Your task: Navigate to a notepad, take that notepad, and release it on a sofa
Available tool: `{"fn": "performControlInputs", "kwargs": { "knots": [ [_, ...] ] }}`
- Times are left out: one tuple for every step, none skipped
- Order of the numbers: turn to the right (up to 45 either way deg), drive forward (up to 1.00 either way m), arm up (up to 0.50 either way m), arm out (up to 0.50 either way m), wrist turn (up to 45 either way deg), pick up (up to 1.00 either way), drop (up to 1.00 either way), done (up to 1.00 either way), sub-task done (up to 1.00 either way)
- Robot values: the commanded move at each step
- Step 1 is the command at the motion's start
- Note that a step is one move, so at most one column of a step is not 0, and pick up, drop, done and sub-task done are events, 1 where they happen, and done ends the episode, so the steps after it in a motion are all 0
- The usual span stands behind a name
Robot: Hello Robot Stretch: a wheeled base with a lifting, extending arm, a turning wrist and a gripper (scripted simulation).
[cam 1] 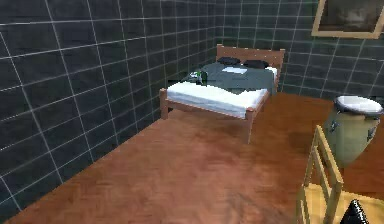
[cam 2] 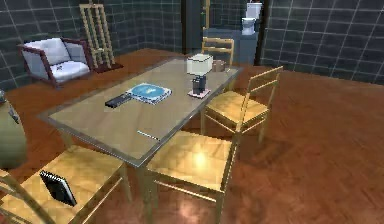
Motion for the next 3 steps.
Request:
{"fn": "performControlInputs", "kwargs": {
  "knots": [
    [30.0,0.00,0.00,0.00,0.0,0.00,0.00,0.00,0.00],
    [0.0,0.15,0.00,0.00,0.0,0.00,0.00,0.00,0.00],
    [-45.0,0.00,0.00,0.00,0.0,0.00,0.00,0.00,0.00]
  ]
}}
